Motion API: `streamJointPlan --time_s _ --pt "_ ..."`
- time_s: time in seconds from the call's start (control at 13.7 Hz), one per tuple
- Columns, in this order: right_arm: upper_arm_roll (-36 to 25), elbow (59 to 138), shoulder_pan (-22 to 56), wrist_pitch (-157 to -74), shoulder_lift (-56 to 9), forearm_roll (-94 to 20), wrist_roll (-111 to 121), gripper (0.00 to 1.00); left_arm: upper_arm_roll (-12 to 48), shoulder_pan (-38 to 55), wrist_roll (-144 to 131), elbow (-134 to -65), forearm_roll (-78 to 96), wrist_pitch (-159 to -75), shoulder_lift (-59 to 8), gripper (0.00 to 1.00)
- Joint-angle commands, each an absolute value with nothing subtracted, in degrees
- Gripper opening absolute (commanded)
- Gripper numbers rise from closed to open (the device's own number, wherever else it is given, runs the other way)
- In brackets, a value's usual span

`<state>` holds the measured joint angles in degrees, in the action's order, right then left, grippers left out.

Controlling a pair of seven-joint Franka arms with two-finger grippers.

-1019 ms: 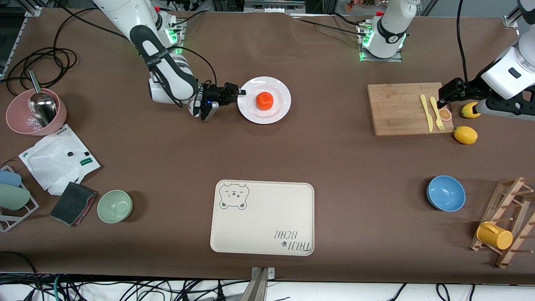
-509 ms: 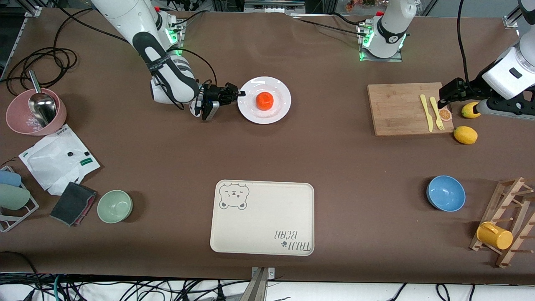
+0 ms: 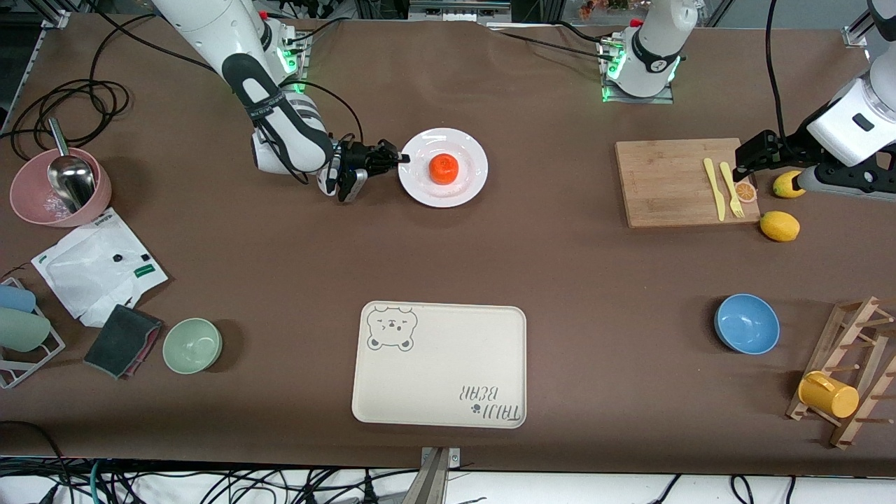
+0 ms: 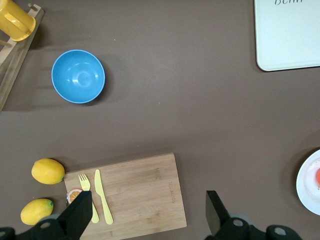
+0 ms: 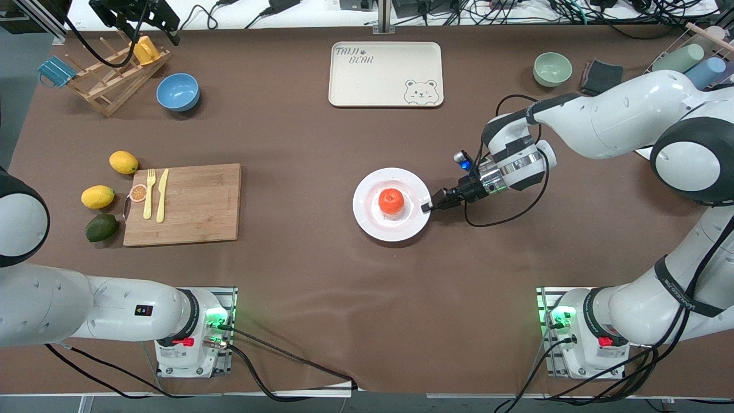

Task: Place orange and plate with both arms
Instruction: 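Grip the plate rim with the right gripper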

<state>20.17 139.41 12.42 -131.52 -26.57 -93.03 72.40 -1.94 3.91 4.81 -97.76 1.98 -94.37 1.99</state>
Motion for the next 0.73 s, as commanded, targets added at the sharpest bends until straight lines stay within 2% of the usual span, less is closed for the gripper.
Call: streamJointPlan --time_s 0.0,0.66 --pt "20.3 139.39 12.48 -132.01 -27.51 -94.39 75.32 0.09 -2.02 4.48 5.71 -98.26 0.26 -94.04 2.81 1.0" --pt "20.13 139.13 12.3 -131.92 -28.48 -94.39 76.2 0.0 -2.02 4.39 5.71 -98.26 0.26 -93.96 2.81 1.0"
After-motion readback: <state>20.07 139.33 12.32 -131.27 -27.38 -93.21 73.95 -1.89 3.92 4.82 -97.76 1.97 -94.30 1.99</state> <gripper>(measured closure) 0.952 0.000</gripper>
